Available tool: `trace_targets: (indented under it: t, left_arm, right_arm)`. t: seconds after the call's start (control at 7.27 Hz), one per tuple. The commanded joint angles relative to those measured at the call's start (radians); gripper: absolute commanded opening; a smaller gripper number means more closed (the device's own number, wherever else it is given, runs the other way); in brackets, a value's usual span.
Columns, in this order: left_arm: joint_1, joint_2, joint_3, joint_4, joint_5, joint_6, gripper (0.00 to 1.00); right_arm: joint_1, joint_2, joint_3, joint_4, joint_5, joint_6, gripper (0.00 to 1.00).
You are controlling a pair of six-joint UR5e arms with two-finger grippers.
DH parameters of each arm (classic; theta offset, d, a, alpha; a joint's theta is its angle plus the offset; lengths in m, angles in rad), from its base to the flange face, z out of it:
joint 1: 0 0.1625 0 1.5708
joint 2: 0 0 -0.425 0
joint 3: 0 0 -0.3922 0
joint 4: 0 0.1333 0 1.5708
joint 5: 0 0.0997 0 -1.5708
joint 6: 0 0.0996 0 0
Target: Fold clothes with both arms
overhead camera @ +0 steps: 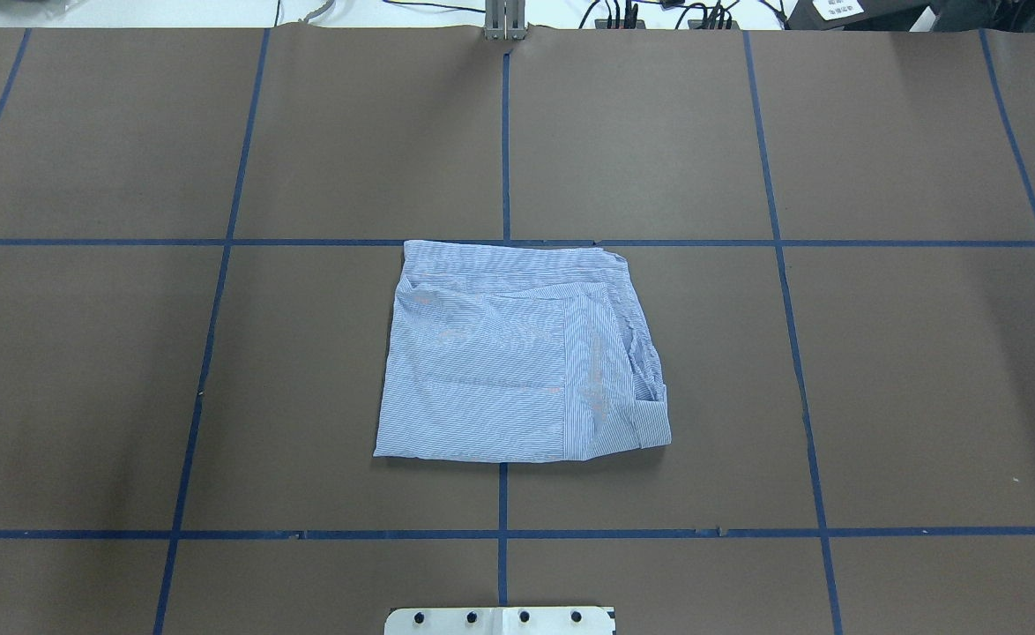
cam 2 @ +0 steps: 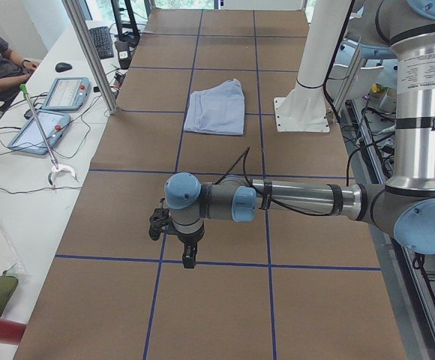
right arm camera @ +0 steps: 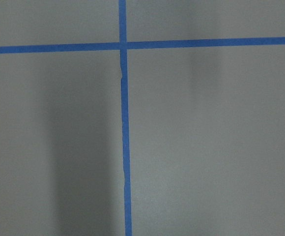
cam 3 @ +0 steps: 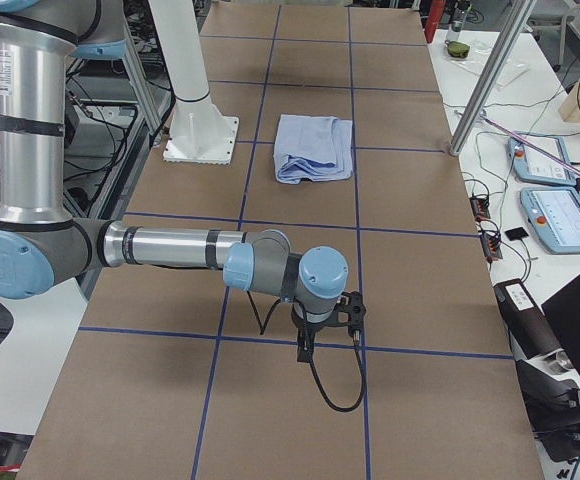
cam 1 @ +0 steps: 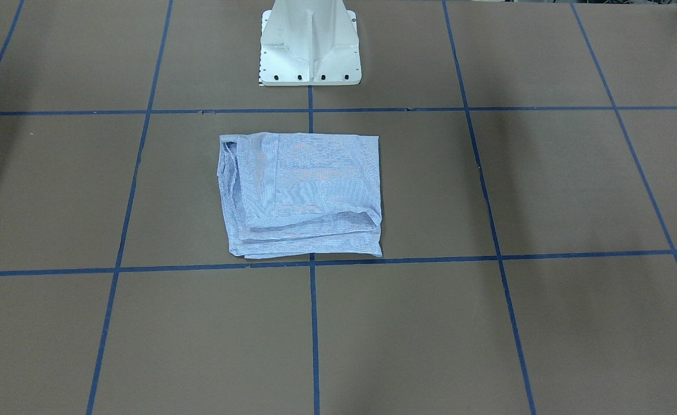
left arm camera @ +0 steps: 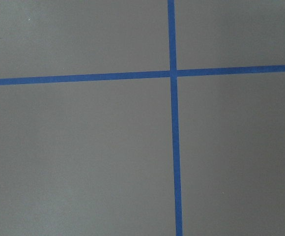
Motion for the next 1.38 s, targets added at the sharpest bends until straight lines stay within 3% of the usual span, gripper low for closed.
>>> trace_targets:
  t: [0.0, 0.41, 1.24]
  left_arm:
    - [0.0, -0.001, 0.0, -0.001, 0.002, 0.0, 1.0]
    - [0.0, -0.001, 0.0, -0.003, 0.002, 0.0, 1.0]
    - [0.0, -0.003, 0.0, -0.003, 0.002, 0.0, 1.0]
  right_arm:
    - [0.0, 0.0, -0.002, 0.033, -0.002, 0.0, 1.0]
    - [0.0, -0.004, -0.015, 0.106, -0.002, 0.032, 1.0]
    - [0.0, 0.002, -0.012, 0.106, -0.002, 0.036, 1.0]
